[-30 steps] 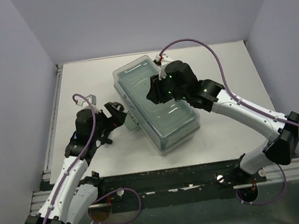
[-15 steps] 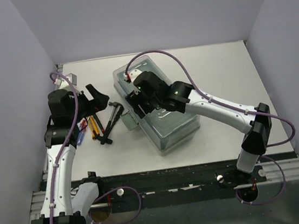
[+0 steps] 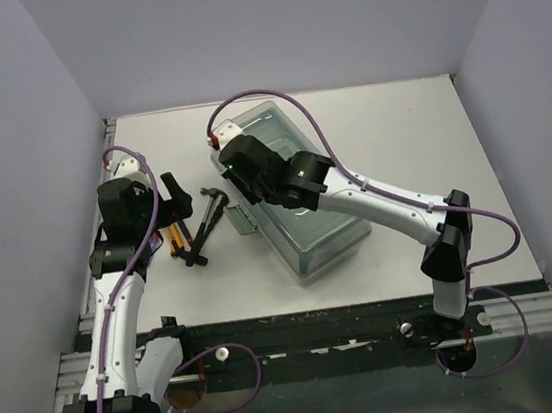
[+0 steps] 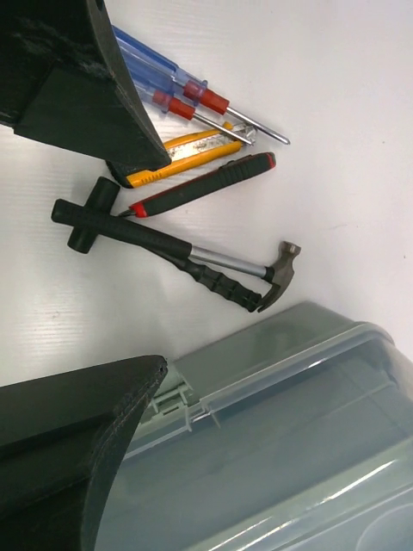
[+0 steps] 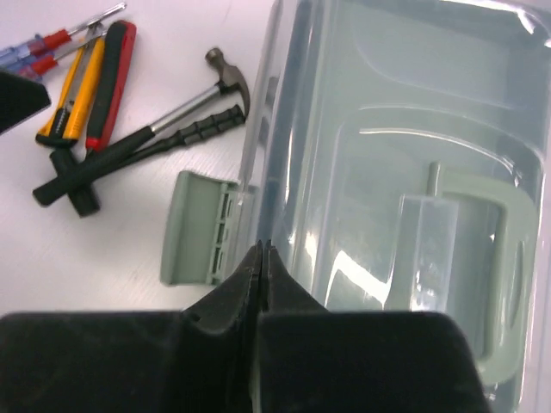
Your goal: Pack the tool kit
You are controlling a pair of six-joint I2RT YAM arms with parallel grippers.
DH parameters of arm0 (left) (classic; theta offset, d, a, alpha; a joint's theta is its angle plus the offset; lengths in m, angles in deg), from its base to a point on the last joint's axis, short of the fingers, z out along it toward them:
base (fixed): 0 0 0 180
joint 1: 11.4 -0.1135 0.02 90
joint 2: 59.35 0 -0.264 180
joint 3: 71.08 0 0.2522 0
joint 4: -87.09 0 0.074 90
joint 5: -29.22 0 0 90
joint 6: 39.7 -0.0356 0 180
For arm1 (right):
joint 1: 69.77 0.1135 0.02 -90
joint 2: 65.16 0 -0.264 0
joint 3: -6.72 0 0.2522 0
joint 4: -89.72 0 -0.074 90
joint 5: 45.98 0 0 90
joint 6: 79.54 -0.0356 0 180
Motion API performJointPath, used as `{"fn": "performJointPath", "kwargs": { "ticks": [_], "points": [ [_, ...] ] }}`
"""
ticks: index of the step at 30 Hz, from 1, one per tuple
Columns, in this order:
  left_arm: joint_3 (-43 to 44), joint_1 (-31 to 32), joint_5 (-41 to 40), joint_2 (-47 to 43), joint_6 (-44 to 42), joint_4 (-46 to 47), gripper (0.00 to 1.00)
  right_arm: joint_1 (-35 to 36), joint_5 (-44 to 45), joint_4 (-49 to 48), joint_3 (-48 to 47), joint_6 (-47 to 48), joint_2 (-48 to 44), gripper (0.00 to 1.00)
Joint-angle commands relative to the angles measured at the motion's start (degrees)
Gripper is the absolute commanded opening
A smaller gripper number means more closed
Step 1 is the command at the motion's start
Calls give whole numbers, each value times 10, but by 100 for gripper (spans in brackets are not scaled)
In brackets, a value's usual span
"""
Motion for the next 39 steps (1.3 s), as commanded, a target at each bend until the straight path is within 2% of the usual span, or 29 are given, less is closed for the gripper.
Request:
{"fn": "performJointPath", "kwargs": {
  "ticks": [1, 6, 10, 12, 14, 15, 18, 21, 24, 29, 34, 39],
  "points": [
    [-4, -2, -36, -11, -17, 26, 99, 3, 23, 75, -11, 9, 27, 1],
    [-8, -3, -21, -13, -20, 27, 99, 4, 28, 83, -54, 23, 22, 1],
    [-23, 0, 44, -17, -5, 47, 99, -7, 26, 98, -78, 19, 7, 3],
    [-28, 3, 76, -9, 11, 52, 99, -26, -13, 103, -79, 10, -13, 21],
    [-32, 9, 93, 2, 30, 49, 99, -45, -36, 106, -78, 10, -30, 30],
    [-37, 8, 100, 6, 40, 51, 99, -50, -36, 111, -78, 15, -37, 37],
    [-63, 28, 120, 8, 89, 73, 99, -73, -55, 131, -81, 17, -41, 51],
    [-106, 35, 137, 4, 142, 118, 98, -107, -114, 135, -68, 14, -46, 59],
    [-135, 52, 142, 5, 175, 150, 97, -128, -137, 141, -62, 20, -46, 61],
    [-143, 71, 139, 19, 179, 151, 95, -131, -162, 149, -67, 28, -26, 61],
    [-150, 72, 138, 27, 181, 151, 91, -132, -156, 151, -66, 28, -1, 55],
    [-154, 72, 132, 17, 179, 145, 91, -132, -135, 147, -57, 26, 11, 54]
  ]
}}
